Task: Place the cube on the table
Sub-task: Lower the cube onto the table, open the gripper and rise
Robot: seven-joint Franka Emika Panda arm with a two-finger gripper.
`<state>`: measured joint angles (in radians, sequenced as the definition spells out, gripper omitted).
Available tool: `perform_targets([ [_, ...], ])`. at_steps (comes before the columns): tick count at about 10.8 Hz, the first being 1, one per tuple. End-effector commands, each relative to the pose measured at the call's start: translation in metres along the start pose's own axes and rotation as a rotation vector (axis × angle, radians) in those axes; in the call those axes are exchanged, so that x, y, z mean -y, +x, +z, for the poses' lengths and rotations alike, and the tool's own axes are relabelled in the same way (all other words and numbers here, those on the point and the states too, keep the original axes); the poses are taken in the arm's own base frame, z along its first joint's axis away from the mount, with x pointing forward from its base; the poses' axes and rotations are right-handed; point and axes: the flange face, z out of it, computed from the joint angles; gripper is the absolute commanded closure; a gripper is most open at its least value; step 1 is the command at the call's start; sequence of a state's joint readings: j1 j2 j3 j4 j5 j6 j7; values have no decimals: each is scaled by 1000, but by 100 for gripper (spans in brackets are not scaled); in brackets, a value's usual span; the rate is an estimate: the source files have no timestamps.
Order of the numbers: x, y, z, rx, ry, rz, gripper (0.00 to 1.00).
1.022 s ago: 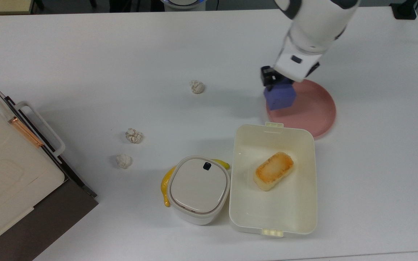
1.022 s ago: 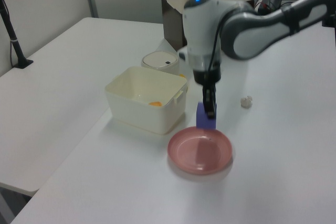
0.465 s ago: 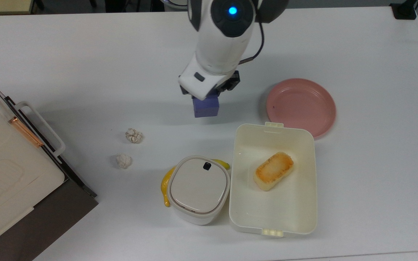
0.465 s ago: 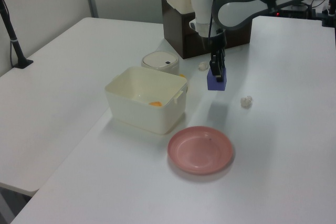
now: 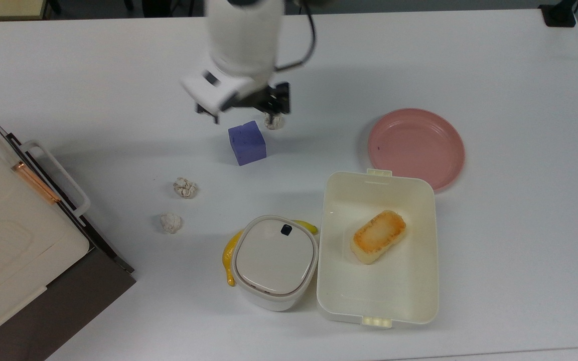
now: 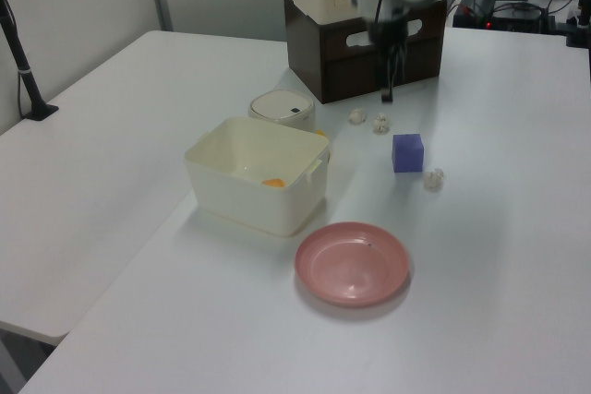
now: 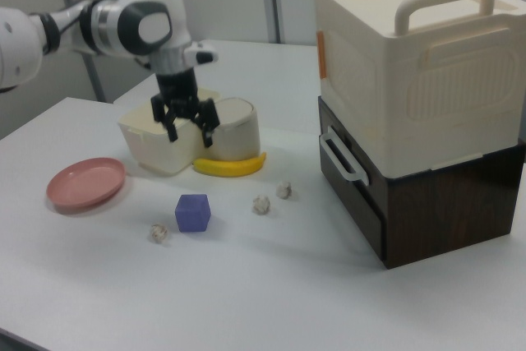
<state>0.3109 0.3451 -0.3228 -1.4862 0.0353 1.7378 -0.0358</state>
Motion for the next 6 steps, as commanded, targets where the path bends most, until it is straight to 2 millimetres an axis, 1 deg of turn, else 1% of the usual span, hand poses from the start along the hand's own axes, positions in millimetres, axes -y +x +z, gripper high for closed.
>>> perform_targets([
  [1, -68, -57, -73, -44, 88, 100, 0],
  [2, -86, -68, -73, -32, 101, 121, 0],
  [3, -90, -79, -77, -40, 106, 130, 0],
  [4, -102, -87, -85, -54, 105, 151, 0],
  [5, -106, -90, -89, -60, 104, 157, 0],
  [6, -105, -89, -87, -60, 102, 156, 0],
])
